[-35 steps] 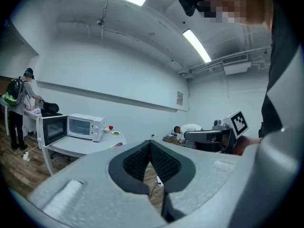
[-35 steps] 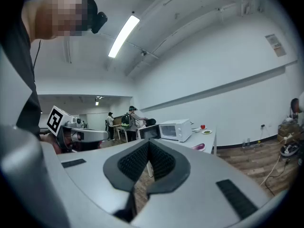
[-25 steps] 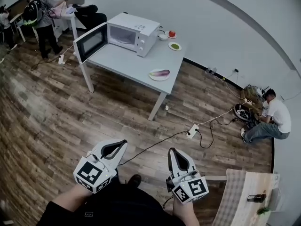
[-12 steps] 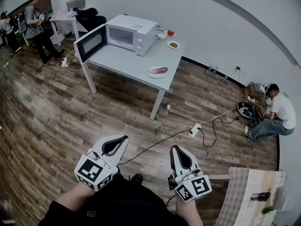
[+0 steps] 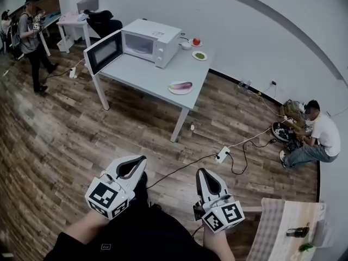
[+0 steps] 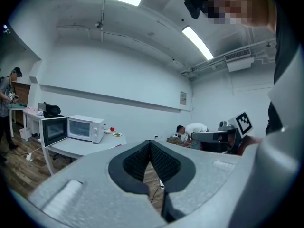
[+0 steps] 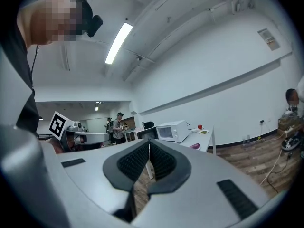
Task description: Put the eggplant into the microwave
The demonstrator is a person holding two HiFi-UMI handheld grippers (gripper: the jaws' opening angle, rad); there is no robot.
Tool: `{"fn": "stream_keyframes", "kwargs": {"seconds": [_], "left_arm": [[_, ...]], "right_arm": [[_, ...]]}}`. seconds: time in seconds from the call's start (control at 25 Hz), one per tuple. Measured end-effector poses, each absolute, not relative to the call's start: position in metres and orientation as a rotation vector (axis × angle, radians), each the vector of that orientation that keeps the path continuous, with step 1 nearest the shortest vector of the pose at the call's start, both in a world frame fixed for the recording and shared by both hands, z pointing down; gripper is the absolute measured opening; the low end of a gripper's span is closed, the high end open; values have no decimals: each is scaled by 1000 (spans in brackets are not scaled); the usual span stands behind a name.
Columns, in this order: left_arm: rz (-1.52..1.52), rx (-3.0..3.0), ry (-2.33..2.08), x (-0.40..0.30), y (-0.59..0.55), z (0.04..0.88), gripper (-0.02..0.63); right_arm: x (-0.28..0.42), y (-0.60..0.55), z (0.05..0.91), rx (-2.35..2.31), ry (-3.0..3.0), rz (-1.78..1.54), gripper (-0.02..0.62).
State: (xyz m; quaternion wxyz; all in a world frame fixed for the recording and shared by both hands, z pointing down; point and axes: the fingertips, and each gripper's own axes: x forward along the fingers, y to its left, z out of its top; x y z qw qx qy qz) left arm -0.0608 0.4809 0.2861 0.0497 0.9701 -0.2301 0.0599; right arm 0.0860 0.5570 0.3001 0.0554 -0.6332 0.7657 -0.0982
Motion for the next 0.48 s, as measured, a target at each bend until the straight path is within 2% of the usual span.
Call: {"fn": "stream_keyframes", "kwargs": {"seconds": [0.48], "left_arm": [[111,2945,-745,-47,350,285,8]], "right_arm": [[108,435,303,-1952,2314,-317,15]]}}
